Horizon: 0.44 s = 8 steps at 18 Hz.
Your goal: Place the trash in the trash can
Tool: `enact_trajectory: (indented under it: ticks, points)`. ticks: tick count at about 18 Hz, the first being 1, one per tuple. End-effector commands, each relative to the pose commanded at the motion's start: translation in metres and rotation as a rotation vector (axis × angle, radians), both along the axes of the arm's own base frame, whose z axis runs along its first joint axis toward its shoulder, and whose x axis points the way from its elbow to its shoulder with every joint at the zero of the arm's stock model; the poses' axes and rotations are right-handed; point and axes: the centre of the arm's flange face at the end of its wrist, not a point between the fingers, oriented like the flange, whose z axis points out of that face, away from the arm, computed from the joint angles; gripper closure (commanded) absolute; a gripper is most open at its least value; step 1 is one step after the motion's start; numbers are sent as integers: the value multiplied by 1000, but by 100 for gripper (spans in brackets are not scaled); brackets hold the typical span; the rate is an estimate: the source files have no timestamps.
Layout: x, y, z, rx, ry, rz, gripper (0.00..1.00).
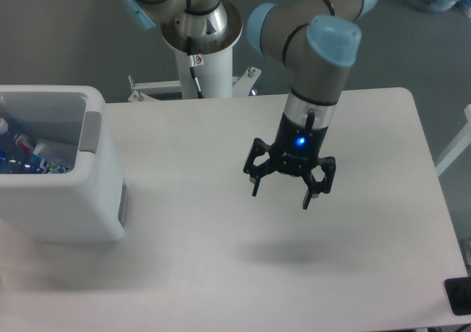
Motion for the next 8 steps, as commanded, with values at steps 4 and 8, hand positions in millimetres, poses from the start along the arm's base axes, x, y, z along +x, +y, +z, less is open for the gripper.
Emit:
enact_trajectory:
  ticks: [4,8]
  points:
    - [24,21,-23,-170,99,-189,0]
    - [29,26,-22,-176,107,-204,0]
